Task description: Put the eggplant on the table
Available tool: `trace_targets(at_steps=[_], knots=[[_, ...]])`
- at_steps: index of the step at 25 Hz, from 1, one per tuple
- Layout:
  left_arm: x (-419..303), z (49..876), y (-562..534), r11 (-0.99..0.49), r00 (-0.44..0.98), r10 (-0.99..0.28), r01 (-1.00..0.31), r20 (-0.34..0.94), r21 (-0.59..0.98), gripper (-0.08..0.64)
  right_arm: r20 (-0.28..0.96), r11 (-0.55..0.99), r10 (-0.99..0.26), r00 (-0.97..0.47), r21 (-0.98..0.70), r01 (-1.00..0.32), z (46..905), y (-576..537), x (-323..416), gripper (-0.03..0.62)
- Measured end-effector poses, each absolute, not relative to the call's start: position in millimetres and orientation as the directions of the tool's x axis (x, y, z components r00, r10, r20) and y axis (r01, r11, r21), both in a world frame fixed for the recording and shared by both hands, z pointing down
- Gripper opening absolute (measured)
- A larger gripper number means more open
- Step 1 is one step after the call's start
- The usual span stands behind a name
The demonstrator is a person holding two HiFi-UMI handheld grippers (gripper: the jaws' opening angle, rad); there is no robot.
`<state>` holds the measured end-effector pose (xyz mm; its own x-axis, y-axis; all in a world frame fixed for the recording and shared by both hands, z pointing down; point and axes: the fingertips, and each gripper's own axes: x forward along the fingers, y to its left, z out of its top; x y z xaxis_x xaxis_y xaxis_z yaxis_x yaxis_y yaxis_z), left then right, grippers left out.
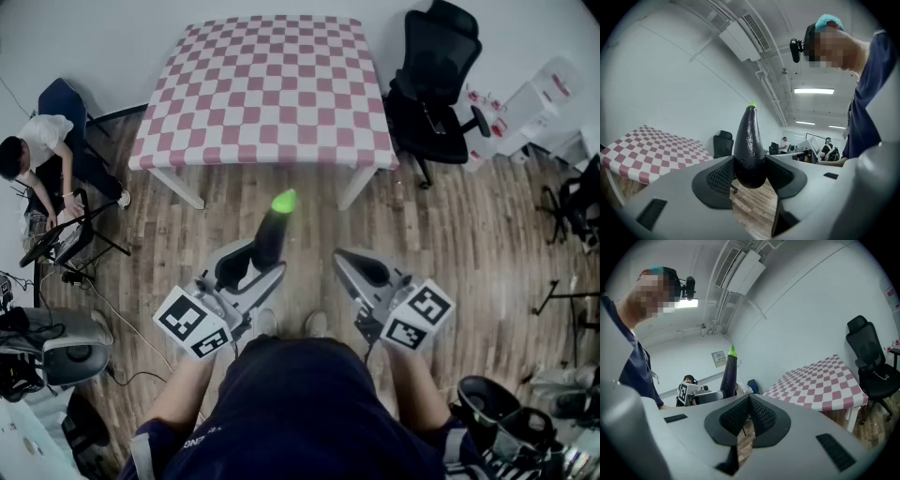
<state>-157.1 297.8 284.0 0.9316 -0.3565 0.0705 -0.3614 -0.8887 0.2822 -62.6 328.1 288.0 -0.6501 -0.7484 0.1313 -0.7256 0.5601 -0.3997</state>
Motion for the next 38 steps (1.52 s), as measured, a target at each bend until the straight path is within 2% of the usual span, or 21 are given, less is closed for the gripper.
trace_targets(at_steps=[11,16,21,26,32,38], knots=[[-147,292,297,-0.877,0.925,-0.37,-0.378,0.086,0.297,0.229,0.139,0.55,-0.738,-0.66,-0.443,-0.708,296,325,-48,0.017],[-136,298,304,-0.866,0.915,-0.394,-0.403,0.092,0.297,0.229,0.145,0.534,-0.743,-0.653,-0.459,-0.71,307,334,-24,0.017],[-127,266,319,-0.856,0.895,-0.439,-0.443,0.079,0.267,0.229,0.126,0.544,-0.743,-0.657,-0.458,-0.703,283,352,1,0.017],[-110,281,317,-0.85,0.881,-0.47,-0.47,0.057,0.237,0.229,0.106,0.558,-0.749,-0.654,-0.432,-0.708,302,355,31,0.017],[-112,249,247,-0.852,0.883,-0.465,-0.465,0.059,0.241,0.229,0.116,0.541,-0.756,-0.644,-0.441,-0.716,274,288,33,0.017],[-76,286,283,-0.863,0.89,-0.455,-0.451,0.039,0.229,0.229,0.112,0.534,-0.767,-0.632,-0.433,-0.726,311,325,70,0.017]])
